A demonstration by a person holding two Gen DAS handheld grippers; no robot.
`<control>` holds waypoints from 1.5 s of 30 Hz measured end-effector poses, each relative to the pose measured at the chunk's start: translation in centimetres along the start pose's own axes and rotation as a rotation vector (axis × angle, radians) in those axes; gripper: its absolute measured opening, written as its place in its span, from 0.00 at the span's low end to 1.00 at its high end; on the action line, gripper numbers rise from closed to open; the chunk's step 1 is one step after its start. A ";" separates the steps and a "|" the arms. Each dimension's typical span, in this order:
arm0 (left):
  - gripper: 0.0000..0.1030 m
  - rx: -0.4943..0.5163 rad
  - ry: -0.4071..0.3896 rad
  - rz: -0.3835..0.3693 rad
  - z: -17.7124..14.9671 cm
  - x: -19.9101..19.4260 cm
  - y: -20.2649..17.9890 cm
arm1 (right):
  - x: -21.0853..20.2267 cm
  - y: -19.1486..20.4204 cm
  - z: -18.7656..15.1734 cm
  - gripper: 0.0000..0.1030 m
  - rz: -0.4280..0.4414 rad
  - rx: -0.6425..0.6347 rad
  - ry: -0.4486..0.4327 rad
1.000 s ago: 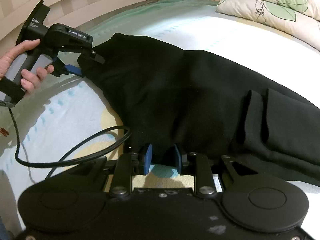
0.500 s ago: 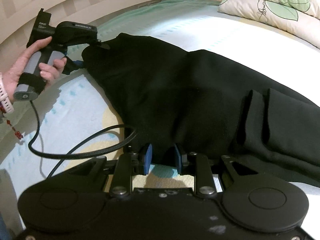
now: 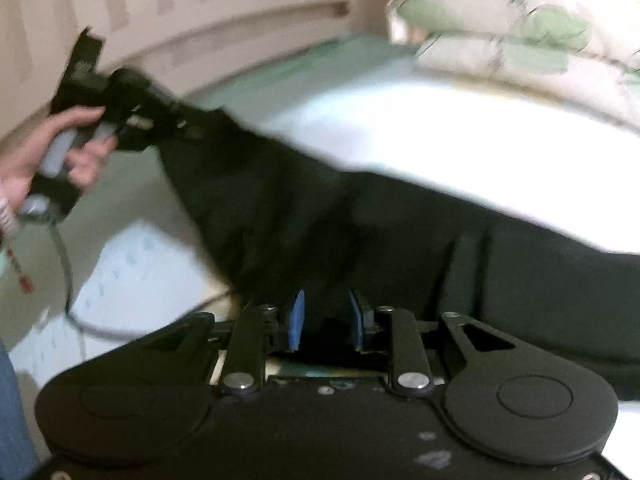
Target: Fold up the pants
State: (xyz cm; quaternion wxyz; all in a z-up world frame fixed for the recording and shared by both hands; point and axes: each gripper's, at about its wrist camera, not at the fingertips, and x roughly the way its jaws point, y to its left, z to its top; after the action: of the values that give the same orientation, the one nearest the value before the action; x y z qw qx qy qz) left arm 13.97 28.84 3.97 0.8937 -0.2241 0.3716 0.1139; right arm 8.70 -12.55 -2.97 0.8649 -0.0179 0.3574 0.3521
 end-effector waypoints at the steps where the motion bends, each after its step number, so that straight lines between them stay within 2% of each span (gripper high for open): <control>1: 0.07 0.020 -0.010 -0.005 0.2 -0.7 -0.8 | -0.4 -0.8 0.4 0.25 -0.029 0.015 -0.025; 5: 0.07 0.132 -0.056 -0.045 0.7 -3.8 -4.9 | 0.2 -4.4 1.0 0.26 -0.130 0.106 -0.029; 8: 0.07 0.208 -0.075 -0.067 0.1 -5.5 -7.9 | 1.7 -6.4 0.7 0.24 -0.179 0.136 0.001; 11: 0.07 0.259 -0.086 -0.096 -0.8 -6.9 -10.9 | 3.4 -7.2 -0.2 0.23 -0.170 0.153 0.053; 14: 0.07 0.318 -0.094 -0.115 -2.1 -7.7 -14.3 | 3.5 -7.2 -0.2 0.23 -0.156 0.125 0.040; 17: 0.07 0.396 -0.103 -0.133 -4.0 -8.4 -18.1 | 2.8 -8.8 0.3 0.23 -0.103 0.208 0.043; 19: 0.07 0.427 -0.099 -0.154 -5.4 -8.4 -20.5 | 2.0 -10.0 0.4 0.23 -0.110 0.242 0.021; 22: 0.07 0.460 -0.073 -0.186 -7.4 -7.6 -23.8 | 0.3 -11.8 0.1 0.24 -0.121 0.267 -0.003; 26: 0.07 0.453 -0.024 -0.206 -10.0 -5.1 -27.4 | -2.3 -14.9 -0.5 0.24 -0.116 0.336 -0.037; 31: 0.10 0.513 0.030 -0.184 -14.2 -1.0 -31.3 | -4.0 -18.1 -1.5 0.26 -0.146 0.370 -0.034; 37: 0.14 0.603 0.209 -0.134 -18.0 4.0 -33.1 | -4.0 -20.2 -2.9 0.26 -0.140 0.410 0.005; 40: 0.17 0.662 0.191 -0.112 -18.8 3.9 -33.3 | -4.4 -20.9 -3.3 0.27 -0.141 0.432 0.007; 45: 0.28 0.711 0.166 -0.161 -18.2 2.0 -33.7 | -4.1 -22.6 -3.1 0.28 -0.165 0.497 0.010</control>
State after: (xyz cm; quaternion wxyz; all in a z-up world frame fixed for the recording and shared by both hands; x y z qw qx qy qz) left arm 16.74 -9.35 1.84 0.8887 0.0632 0.4403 -0.1114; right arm 18.88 -32.85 -7.69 0.8667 0.1642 0.4347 0.1814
